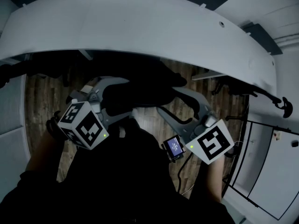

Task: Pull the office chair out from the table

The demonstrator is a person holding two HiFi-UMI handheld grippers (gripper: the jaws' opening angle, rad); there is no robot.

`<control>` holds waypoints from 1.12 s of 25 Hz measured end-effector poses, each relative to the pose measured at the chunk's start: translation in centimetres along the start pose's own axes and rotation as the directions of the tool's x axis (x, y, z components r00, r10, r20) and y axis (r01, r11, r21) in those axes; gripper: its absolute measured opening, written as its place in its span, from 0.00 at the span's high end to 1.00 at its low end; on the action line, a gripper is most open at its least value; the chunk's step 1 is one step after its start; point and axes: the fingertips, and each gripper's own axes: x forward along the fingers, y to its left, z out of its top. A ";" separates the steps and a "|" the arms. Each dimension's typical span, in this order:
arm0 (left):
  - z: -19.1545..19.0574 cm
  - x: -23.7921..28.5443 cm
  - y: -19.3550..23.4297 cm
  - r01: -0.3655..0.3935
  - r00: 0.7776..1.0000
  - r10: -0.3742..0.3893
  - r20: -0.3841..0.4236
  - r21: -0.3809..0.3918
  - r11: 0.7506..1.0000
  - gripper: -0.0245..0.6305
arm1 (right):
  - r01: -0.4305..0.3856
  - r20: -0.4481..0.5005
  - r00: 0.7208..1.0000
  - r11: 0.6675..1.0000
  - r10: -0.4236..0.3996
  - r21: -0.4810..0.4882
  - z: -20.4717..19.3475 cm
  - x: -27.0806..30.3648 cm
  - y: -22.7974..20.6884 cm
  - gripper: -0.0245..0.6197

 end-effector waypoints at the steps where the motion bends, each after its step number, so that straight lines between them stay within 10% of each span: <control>1: -0.4 0.4 -0.3 0.009 0.999 -0.008 -0.033 0.034 0.999 0.47 | -0.012 -0.035 0.999 0.999 0.011 -0.032 -0.6 0.3 0.4 0.63; 11: -3.2 2.2 -0.9 0.045 0.977 0.008 -0.215 0.241 0.969 0.40 | -0.086 -0.274 0.962 0.965 0.015 -0.249 -5.3 4.2 2.1 0.44; 28: -6.3 5.3 -1.0 0.183 0.911 -0.018 -0.411 0.366 0.913 0.28 | -0.194 -0.492 0.870 0.886 -0.043 -0.421 -10.9 8.8 0.7 0.37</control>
